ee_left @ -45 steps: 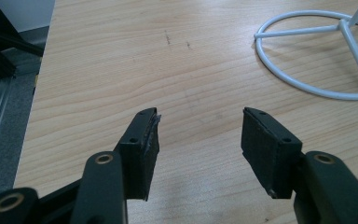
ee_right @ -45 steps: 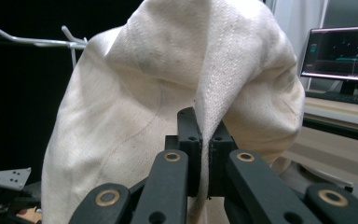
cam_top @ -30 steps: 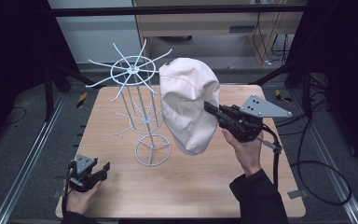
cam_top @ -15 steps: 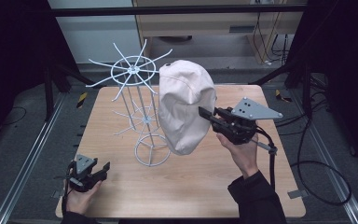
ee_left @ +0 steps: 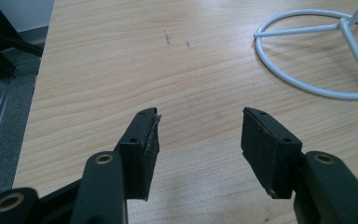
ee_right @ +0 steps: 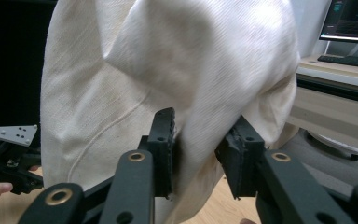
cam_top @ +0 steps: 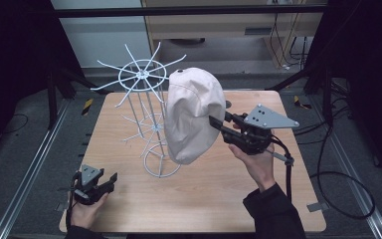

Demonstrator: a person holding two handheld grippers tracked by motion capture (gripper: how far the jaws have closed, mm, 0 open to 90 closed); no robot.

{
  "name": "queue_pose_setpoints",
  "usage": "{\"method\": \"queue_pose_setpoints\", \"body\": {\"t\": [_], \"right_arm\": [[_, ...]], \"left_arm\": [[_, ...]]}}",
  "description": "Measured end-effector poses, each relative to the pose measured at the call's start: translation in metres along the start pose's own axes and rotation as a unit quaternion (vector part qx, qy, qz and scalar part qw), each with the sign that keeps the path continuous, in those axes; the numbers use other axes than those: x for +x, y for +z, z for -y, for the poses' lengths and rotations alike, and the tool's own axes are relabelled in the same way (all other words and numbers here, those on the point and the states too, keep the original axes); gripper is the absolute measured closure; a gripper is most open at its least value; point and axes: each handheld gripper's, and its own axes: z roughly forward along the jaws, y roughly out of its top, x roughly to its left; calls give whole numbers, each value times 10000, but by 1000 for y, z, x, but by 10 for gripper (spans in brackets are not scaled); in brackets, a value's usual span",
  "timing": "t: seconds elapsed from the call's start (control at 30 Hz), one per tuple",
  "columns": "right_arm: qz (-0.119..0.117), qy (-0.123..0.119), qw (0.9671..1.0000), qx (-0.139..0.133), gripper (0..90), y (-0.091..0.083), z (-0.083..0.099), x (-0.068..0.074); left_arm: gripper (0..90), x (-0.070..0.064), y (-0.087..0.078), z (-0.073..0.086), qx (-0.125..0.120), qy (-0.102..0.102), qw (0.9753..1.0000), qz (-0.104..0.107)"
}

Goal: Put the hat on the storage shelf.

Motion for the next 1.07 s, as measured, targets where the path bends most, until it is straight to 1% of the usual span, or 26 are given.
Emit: {"method": "queue_pose_setpoints", "body": {"t": [0.07,0.13,0.2,0.23,0.33,0.37,0.53,0.7,0.77,0.8,0.83,0.9,1.0,1.07], "right_arm": [[-9,6,10000,24,615,0,0,0],[7,59,10000,60,548,0,-1,1],[49,93,9999,27,454,-1,-1,1],[108,114,9999,-22,410,-2,-2,1],[247,108,9996,-20,286,-6,-1,1],[298,94,9995,18,262,-8,0,1],[299,187,9992,188,168,-21,12,3],[401,252,9978,465,136,-40,42,2],[488,317,9965,595,132,-46,58,-2],[511,390,9957,672,129,-49,66,-5],[550,496,9945,742,128,-52,77,-8],[629,587,9922,902,126,-56,92,-13],[842,592,9885,1104,127,-61,115,-21],[1001,583,9849,1287,126,-63,127,-27]], "left_arm": [[460,0,0,0,-4,-3,10000,-1],[460,0,0,0,-2,-5,10000,2],[460,0,0,0,5,3,10000,5],[460,0,0,0,4,7,10000,3],[459,0,0,0,3,5,10000,1],[458,0,0,0,2,4,10000,2],[453,0,0,0,2,7,10000,-3],[448,-1,1,0,15,5,10000,-3],[445,-1,1,0,24,10,10000,6],[444,-1,1,0,33,18,10000,8],[441,-1,1,0,34,10,10000,17],[434,-1,2,0,47,12,10000,27],[420,-1,2,0,45,9,10000,35],[408,-1,3,0,40,7,10000,45]]}}
